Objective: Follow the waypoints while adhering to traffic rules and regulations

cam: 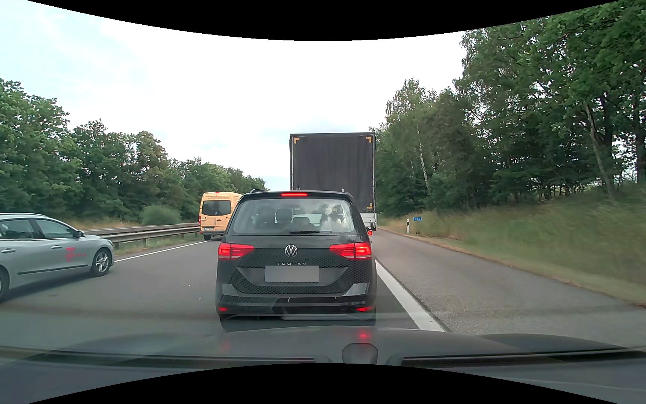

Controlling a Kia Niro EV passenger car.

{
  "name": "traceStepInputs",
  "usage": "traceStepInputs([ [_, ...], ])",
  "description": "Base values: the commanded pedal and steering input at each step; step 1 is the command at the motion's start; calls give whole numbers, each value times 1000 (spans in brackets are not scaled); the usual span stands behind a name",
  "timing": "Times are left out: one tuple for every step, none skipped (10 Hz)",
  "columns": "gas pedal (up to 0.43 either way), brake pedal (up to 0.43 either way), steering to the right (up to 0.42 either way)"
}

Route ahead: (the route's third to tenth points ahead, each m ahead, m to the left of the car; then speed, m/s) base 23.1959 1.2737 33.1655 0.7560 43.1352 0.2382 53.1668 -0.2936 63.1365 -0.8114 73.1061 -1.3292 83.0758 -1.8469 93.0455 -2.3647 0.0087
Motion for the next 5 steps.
traceStepInputs([
  [0,244,-1],
  [0,244,-1],
  [0,244,-1],
  [0,244,-2],
  [0,244,-1],
])
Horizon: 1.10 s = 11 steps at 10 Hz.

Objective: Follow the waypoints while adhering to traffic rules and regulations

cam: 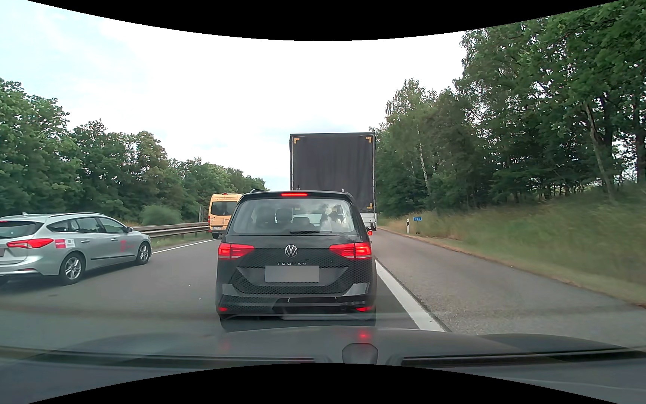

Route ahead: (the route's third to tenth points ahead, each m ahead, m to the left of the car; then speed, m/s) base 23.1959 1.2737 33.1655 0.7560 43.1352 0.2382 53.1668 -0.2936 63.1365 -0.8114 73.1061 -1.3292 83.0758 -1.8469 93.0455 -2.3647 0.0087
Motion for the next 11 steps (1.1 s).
traceStepInputs([
  [0,244,-1],
  [0,244,-2],
  [0,244,-2],
  [0,244,-2],
  [0,244,-1],
  [0,244,-2],
  [0,244,-2],
  [0,244,-1],
  [0,244,-2],
  [0,244,-1],
  [0,244,-1],
])
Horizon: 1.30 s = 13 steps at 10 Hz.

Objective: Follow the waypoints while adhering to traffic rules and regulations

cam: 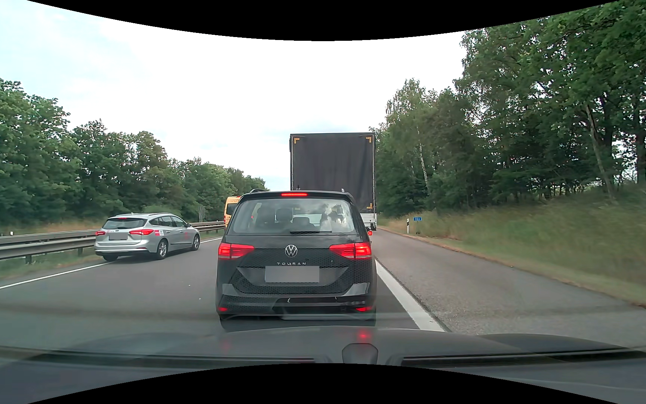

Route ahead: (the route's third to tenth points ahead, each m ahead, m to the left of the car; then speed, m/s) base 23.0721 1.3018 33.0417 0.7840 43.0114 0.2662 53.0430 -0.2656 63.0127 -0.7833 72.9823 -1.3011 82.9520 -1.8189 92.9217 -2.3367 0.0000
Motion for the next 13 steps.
traceStepInputs([
  [0,244,-2],
  [0,244,-1],
  [0,244,-1],
  [0,244,-1],
  [0,244,-2],
  [0,244,-2],
  [0,244,-2],
  [0,244,-1],
  [0,244,-2],
  [0,244,-2],
  [0,244,-2],
  [0,244,-2],
  [0,244,-1],
])
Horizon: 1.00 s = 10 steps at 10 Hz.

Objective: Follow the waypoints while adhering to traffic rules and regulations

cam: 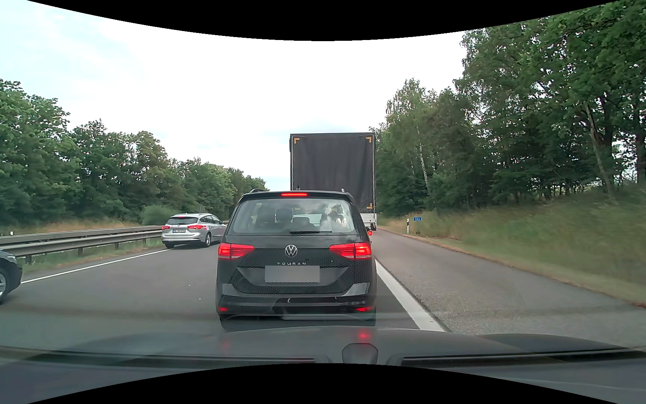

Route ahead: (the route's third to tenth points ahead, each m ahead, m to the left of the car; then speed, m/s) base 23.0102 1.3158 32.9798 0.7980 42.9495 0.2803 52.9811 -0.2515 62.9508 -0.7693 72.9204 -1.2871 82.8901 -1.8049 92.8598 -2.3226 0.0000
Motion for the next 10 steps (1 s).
traceStepInputs([
  [0,244,-1],
  [0,244,-2],
  [0,244,-2],
  [0,244,-2],
  [0,244,-2],
  [0,244,-2],
  [0,244,-2],
  [0,244,-2],
  [0,244,-2],
  [0,244,-2],
])
